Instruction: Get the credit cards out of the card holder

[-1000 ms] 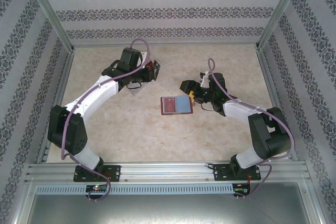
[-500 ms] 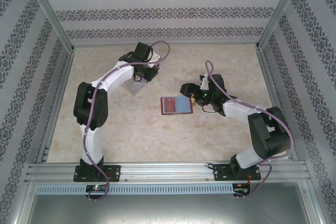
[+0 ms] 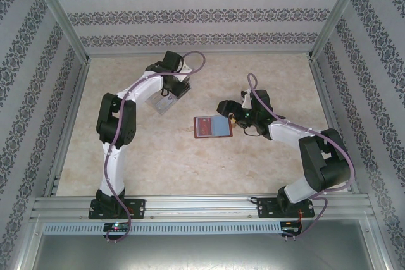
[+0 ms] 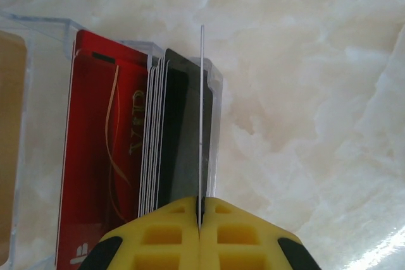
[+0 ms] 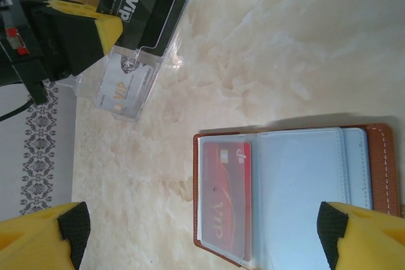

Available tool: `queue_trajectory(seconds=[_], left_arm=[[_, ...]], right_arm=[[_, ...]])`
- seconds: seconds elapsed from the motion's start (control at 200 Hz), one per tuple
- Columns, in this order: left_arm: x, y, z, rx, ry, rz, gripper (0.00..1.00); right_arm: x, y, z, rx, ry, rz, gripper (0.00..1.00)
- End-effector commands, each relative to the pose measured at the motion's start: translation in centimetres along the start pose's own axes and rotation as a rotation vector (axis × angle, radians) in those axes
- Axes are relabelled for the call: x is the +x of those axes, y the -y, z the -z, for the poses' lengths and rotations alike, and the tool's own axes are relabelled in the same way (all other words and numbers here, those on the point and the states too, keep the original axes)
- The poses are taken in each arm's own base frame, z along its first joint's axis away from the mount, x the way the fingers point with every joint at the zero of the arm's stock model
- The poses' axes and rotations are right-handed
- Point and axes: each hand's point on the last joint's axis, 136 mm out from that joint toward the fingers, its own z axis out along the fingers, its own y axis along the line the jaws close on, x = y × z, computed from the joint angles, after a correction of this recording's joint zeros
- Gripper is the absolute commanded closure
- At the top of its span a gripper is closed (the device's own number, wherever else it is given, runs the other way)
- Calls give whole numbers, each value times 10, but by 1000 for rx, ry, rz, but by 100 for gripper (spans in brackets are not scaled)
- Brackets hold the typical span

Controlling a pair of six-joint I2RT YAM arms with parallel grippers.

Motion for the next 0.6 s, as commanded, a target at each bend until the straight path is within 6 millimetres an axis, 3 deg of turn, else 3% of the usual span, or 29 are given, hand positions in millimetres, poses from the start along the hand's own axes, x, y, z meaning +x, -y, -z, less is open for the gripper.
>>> queue_trajectory(seconds=[0.0,0.395,0.545,0.6], left_arm=[[-3,-13,-1,-41,6,-41,100],[6,-11,-12,-19,-2,-67,99],[9,-13,-11,-24,-12,-62,86],[8,-15,-9,-33,-10,-54,77]], right_arm=[[-4,-8,2,-6,14,11,6],[-3,-14,2,-21,4,4,6],[-3,-16,2,-24,1,3,6],[-3,-16,2,-24,0,5,6]])
